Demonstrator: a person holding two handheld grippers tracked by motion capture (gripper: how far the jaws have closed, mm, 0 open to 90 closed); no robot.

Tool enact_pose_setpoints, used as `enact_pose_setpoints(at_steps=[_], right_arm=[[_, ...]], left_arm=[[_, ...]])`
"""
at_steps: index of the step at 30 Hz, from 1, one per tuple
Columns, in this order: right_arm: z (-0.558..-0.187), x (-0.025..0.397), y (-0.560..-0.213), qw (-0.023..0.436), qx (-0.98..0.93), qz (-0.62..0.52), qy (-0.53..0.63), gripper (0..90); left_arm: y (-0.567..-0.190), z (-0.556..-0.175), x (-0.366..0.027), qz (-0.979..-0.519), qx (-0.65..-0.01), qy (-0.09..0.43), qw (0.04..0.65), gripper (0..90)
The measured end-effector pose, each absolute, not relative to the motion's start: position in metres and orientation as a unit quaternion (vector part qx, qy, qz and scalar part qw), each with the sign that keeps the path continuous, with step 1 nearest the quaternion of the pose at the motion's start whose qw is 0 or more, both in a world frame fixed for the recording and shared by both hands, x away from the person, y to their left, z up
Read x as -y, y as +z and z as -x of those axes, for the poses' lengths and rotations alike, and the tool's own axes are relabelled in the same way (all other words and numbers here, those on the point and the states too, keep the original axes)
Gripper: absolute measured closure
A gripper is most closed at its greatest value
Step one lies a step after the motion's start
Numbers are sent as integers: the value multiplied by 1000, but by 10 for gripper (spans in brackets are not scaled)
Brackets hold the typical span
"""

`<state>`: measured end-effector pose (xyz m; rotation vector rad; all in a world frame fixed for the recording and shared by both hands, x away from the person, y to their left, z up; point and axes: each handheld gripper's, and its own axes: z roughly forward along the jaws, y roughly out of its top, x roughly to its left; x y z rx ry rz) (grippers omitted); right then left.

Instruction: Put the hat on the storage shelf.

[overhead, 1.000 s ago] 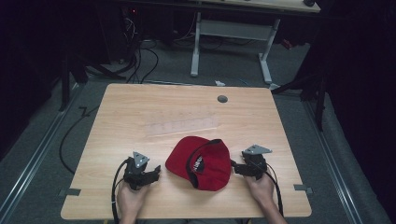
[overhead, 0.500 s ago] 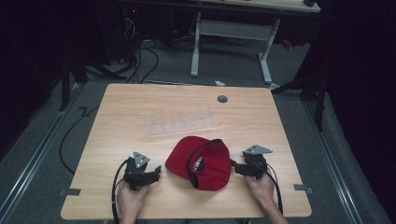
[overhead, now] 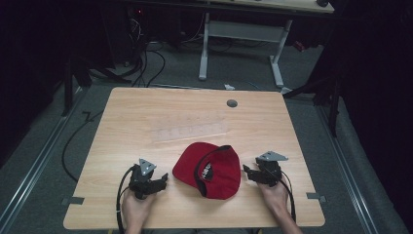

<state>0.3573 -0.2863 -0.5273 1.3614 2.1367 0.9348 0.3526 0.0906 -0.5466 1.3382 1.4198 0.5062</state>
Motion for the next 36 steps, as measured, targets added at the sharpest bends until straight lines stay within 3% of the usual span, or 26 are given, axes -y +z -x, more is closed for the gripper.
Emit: enact_pose_setpoints(at_steps=[13, 36], right_arm=[[-345, 293, -509, 205, -746, -485, 408, 352], [-376, 253, -492, 160, -772, -439, 430, 342]], left_arm=[[-547, -353, -91, -562, -596, 211, 534, 272], [-546, -353, -91, -561, -596, 211, 534, 275]])
